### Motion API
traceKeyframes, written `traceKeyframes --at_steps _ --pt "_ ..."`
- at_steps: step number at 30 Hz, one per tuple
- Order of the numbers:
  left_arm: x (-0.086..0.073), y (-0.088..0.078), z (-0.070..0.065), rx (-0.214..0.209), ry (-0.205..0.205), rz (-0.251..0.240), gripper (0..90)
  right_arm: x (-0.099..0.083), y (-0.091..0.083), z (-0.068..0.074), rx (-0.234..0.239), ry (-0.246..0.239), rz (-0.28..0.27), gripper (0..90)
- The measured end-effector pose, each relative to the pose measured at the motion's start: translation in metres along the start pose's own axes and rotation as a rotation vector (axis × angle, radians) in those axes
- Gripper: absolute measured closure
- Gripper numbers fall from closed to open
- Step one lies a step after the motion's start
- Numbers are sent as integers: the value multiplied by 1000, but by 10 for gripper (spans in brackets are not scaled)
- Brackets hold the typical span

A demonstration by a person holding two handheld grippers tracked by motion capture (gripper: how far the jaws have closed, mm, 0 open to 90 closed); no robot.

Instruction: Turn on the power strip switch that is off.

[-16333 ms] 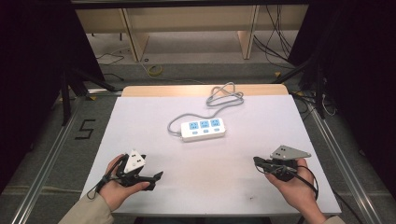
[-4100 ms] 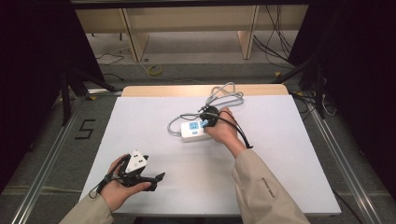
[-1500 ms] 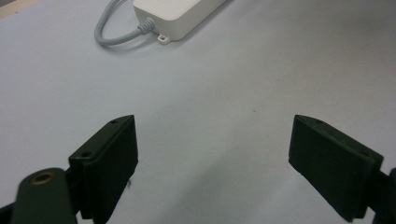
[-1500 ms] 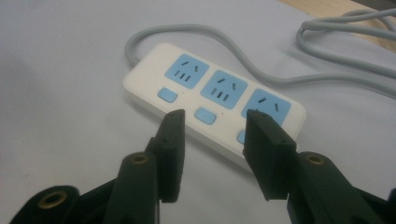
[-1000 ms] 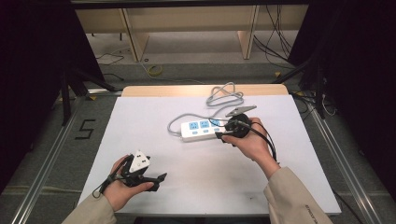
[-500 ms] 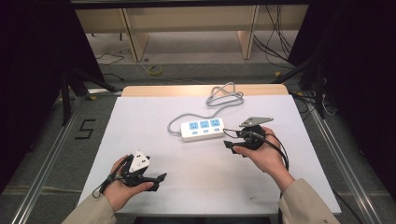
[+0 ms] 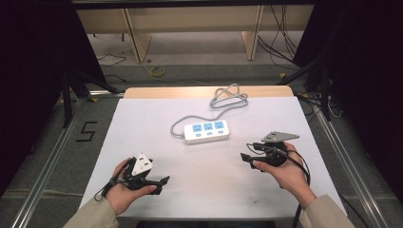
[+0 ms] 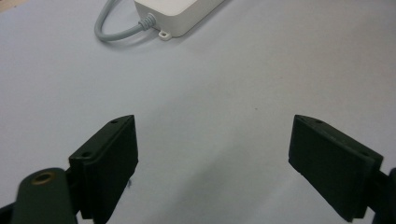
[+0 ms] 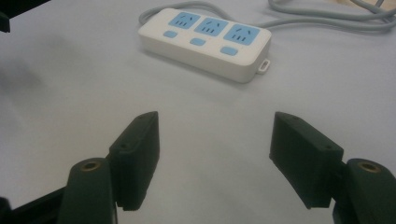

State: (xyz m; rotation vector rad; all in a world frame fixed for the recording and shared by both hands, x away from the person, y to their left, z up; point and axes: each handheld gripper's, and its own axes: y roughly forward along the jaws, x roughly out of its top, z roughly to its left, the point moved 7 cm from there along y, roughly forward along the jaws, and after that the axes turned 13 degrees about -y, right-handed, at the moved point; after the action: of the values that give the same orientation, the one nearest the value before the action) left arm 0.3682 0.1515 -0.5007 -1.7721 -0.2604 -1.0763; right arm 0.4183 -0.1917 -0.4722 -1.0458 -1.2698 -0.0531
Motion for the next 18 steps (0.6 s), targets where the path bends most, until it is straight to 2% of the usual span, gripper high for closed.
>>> traceKeyframes --at_steps 5,18 --pt "0 0 -2 -2 2 -1 153 -11 -5 -1 -10 16 -13 327" --pt "0 -1 -3 -1 -1 -3 153 -21 -24 13 -16 18 -63 313"
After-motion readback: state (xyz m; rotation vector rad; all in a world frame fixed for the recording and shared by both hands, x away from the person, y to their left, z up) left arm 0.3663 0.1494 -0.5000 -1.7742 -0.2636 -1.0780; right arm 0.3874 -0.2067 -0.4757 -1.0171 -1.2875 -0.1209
